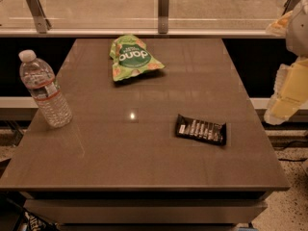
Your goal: Move rxbar chocolate near green rice chip bag
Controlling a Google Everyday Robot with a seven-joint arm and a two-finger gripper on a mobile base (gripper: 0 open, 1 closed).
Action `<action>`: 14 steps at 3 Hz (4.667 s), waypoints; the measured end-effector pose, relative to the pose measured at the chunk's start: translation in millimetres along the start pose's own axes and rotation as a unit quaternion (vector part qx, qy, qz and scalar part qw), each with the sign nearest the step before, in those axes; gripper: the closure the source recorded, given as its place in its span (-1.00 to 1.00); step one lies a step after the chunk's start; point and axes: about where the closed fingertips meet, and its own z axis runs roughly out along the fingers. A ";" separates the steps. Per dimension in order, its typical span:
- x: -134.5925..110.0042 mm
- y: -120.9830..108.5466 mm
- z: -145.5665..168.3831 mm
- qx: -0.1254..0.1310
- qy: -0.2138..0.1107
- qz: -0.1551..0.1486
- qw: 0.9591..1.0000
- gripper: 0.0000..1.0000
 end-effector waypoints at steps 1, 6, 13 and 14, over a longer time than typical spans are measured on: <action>0.0 0.0 -0.1 0.000 0.000 0.000 1.000 -1.00; 37.2 17.2 41.2 -0.018 -0.249 0.040 0.968 -1.00; 27.7 46.8 116.2 -0.047 -0.385 0.077 0.919 -1.00; 21.1 51.5 136.9 -0.064 -0.404 0.076 0.910 -1.00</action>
Offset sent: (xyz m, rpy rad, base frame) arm -0.0063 -0.0056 0.0042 0.0781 -0.0257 0.0098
